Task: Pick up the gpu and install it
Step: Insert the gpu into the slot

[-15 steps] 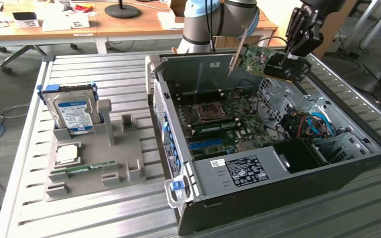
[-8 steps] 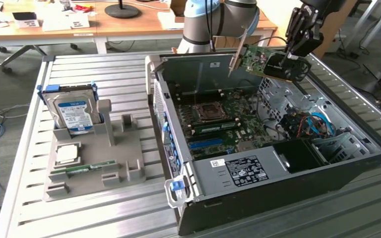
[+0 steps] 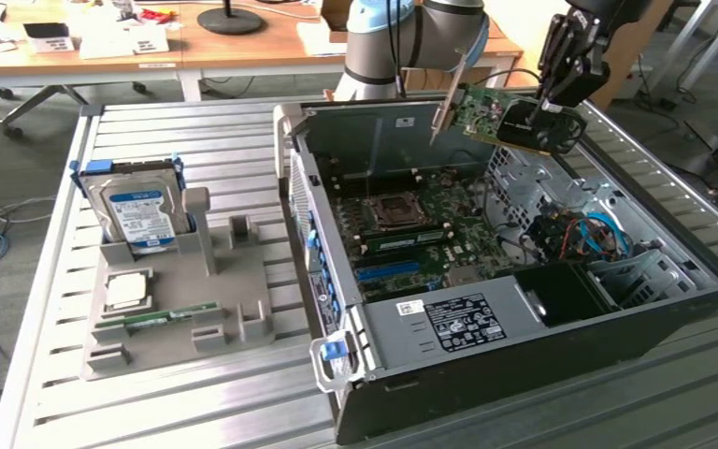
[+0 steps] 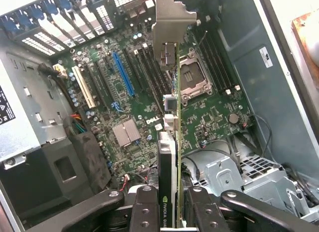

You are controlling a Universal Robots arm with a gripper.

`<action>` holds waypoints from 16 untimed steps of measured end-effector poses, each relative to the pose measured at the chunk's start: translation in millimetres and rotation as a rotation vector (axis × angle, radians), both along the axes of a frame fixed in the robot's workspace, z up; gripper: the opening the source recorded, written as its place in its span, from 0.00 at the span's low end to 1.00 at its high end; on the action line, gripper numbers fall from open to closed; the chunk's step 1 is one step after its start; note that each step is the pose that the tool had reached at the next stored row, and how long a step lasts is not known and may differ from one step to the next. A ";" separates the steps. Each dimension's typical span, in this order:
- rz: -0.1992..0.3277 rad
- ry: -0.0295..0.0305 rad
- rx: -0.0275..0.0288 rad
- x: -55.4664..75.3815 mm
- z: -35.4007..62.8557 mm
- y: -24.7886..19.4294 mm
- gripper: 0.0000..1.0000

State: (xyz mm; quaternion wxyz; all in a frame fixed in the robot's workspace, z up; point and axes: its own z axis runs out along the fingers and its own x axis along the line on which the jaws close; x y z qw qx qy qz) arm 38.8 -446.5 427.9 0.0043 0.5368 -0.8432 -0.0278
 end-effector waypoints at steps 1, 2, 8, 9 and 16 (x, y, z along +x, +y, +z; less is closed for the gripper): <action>0.002 0.0000 0.0000 0.0 0.0 0.0 0.27; 0.005 0.0000 0.0000 0.0 0.0 0.0 0.27; 0.059 0.0000 0.0000 0.0 -0.1 0.0 0.27; 0.073 0.0000 0.0001 0.0 -0.1 0.0 0.27; 0.182 -0.0001 0.0012 0.0 -0.5 0.0 0.27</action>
